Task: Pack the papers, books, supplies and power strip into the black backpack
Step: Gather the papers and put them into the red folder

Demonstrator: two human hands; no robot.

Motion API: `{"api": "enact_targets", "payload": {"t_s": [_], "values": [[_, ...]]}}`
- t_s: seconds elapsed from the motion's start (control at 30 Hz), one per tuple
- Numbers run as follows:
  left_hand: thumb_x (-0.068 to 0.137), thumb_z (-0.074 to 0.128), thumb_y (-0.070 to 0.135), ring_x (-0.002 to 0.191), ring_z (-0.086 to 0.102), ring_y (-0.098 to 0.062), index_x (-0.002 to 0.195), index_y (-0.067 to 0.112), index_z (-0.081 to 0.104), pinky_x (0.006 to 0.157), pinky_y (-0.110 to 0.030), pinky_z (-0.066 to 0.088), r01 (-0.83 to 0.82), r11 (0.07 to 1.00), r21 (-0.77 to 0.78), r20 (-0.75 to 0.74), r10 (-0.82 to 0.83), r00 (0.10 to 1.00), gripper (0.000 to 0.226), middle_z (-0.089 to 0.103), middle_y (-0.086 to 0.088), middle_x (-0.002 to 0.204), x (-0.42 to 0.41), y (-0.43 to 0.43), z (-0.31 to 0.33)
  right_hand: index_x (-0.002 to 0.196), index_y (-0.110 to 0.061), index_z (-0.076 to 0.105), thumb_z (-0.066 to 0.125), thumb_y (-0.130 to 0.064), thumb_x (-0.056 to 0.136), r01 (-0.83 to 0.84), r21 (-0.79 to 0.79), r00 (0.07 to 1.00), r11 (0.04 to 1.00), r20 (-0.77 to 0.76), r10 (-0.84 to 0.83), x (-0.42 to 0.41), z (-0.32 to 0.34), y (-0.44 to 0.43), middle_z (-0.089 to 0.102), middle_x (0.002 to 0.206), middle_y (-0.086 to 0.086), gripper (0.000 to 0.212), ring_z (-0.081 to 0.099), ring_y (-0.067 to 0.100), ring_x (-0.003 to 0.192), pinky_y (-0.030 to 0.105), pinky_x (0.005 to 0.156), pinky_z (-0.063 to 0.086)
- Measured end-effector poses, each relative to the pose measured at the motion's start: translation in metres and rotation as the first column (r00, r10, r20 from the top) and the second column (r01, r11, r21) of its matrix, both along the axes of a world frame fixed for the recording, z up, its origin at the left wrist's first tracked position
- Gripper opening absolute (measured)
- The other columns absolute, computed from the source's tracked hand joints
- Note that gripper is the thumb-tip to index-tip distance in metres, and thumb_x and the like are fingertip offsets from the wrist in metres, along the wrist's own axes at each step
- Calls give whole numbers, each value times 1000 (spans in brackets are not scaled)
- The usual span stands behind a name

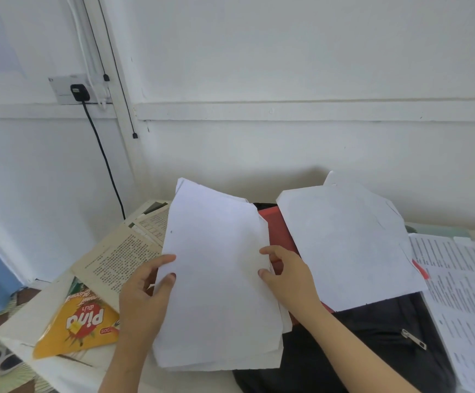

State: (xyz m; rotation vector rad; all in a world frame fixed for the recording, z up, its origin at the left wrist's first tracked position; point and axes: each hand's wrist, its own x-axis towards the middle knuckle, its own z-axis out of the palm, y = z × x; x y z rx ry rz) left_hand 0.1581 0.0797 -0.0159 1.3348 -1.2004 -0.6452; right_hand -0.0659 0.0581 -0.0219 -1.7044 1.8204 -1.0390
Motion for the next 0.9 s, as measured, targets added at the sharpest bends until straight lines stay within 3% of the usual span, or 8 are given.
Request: {"api": "enact_targets", "payload": {"t_s": [0.13, 0.27, 0.33, 0.43, 0.57, 0.67, 0.77, 0.9], "values": [[86, 57, -4, 103, 61, -20, 91, 33, 67, 70, -32, 52, 68, 997, -21, -177, -71, 982, 39, 64, 7, 113, -3, -3, 3, 119, -32, 52, 63, -13, 86, -77, 34, 962, 996, 267, 65, -4, 7, -4, 52, 104, -17, 39, 51, 3, 93, 6, 72, 40], [88, 54, -3, 106, 60, -23, 92, 38, 67, 82, -43, 52, 131, 991, -42, -175, -136, 975, 43, 66, 3, 113, -10, -9, 8, 110, -33, 62, 52, 0, 82, -164, 12, 920, 986, 363, 148, -12, 15, -6, 55, 117, -23, 45, 56, 9, 102, 27, 88, 51], [86, 54, -7, 106, 60, -19, 95, 36, 67, 87, -44, 52, 173, 983, -55, -141, -179, 974, 46, 66, 10, 111, -16, -11, 13, 109, -32, 64, 45, 8, 78, -180, -38, 908, 983, 379, 181, -17, 20, -6, 55, 116, -26, 54, 54, 8, 110, 29, 93, 49], [82, 50, -14, 102, 60, -19, 98, 32, 65, 79, -36, 53, 266, 961, -73, -120, -273, 954, 51, 64, 11, 109, -27, -14, 25, 104, -29, 67, 40, 15, 73, -165, -150, 898, 975, 386, 211, -28, 31, -3, 60, 111, -28, 60, 49, -6, 113, 18, 95, 43], [76, 46, -14, 109, 55, -19, 98, 33, 65, 88, -49, 47, 316, 940, -128, -64, -326, 943, 56, 61, 15, 113, -43, -19, 39, 101, -26, 69, 40, 20, 70, -141, -285, 902, 948, 359, 242, -43, 47, 4, 63, 108, -27, 62, 49, -9, 113, 3, 90, 35], [72, 52, -6, 116, 51, -5, 103, 28, 66, 97, -37, 42, 341, 917, -209, 8, -347, 938, 47, 59, 21, 116, -57, -19, 50, 102, -26, 69, 48, 20, 72, -100, -373, 907, 922, 348, 239, -54, 56, 10, 65, 111, -19, 59, 50, -2, 114, 4, 90, 34], [79, 57, -12, 117, 49, 5, 102, 30, 67, 95, -19, 38, 353, 908, -226, 39, -354, 934, 48, 59, 24, 116, -68, -18, 56, 100, -27, 69, 54, 15, 76, -44, -405, 910, 913, 362, 204, -62, 61, 15, 62, 112, -6, 51, 51, -3, 106, 4, 86, 35], [81, 54, -13, 111, 52, 8, 95, 29, 69, 87, -3, 37, 334, 908, -254, 21, -340, 940, 46, 62, 26, 109, -79, -16, 63, 97, -24, 70, 49, 18, 78, -24, -479, 931, 877, 309, 195, -67, 66, 20, 67, 108, -11, 51, 52, 3, 113, 7, 86, 37]]}}
